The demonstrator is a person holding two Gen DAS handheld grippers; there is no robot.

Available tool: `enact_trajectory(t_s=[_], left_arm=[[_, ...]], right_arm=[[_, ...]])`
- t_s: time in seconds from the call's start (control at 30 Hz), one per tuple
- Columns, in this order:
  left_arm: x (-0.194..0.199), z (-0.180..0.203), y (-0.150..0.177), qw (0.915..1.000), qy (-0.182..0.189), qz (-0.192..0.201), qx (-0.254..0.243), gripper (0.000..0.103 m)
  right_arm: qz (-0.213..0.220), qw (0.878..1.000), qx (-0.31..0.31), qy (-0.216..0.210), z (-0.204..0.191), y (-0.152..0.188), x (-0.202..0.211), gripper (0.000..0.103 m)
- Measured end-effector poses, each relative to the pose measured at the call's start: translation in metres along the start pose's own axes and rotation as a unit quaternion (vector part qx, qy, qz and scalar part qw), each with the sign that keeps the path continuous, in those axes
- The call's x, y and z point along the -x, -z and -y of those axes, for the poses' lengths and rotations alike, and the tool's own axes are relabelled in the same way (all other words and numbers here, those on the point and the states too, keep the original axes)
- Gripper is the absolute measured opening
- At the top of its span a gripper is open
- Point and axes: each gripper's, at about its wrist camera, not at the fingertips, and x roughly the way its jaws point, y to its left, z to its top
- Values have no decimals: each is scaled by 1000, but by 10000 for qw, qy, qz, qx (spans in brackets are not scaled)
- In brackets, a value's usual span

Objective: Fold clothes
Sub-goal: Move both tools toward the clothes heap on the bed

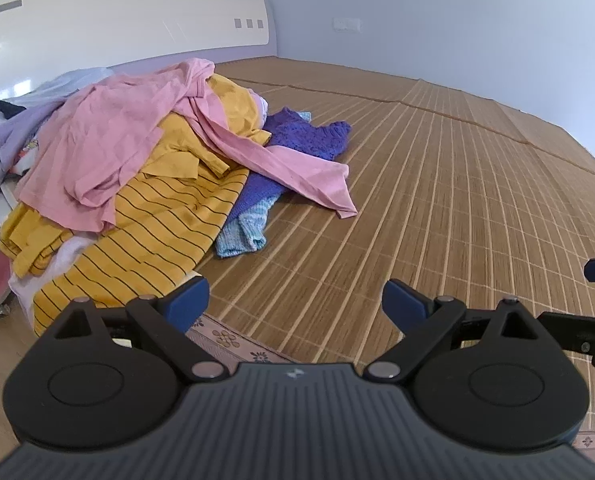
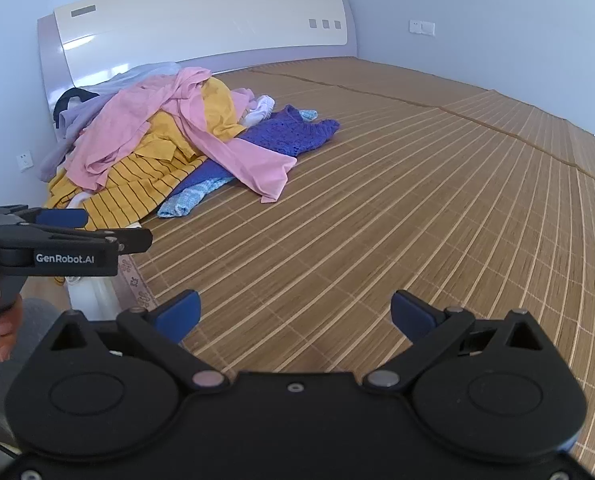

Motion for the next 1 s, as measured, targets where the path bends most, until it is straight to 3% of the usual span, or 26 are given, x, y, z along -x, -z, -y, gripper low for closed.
enact_trajectory(t_s=[0.23,0.43,0.9,1.0], left_arm=[[-4,3,1,10000,-65,4,8,96],[-2,-8,-2,9998,128,-12,150,96],[9,-19,-38,9979,310,543,176,96],[3,-24,-45,9980,194,596,118,96]], right_arm=[[-8,10000,72,47,-3,-2,4,102],[-20,9999,113,55,-6,0,2,102],[110,9997,181,154,-7,-12,-1,102],[115,9998,181,44,-10,-14,-5,102]])
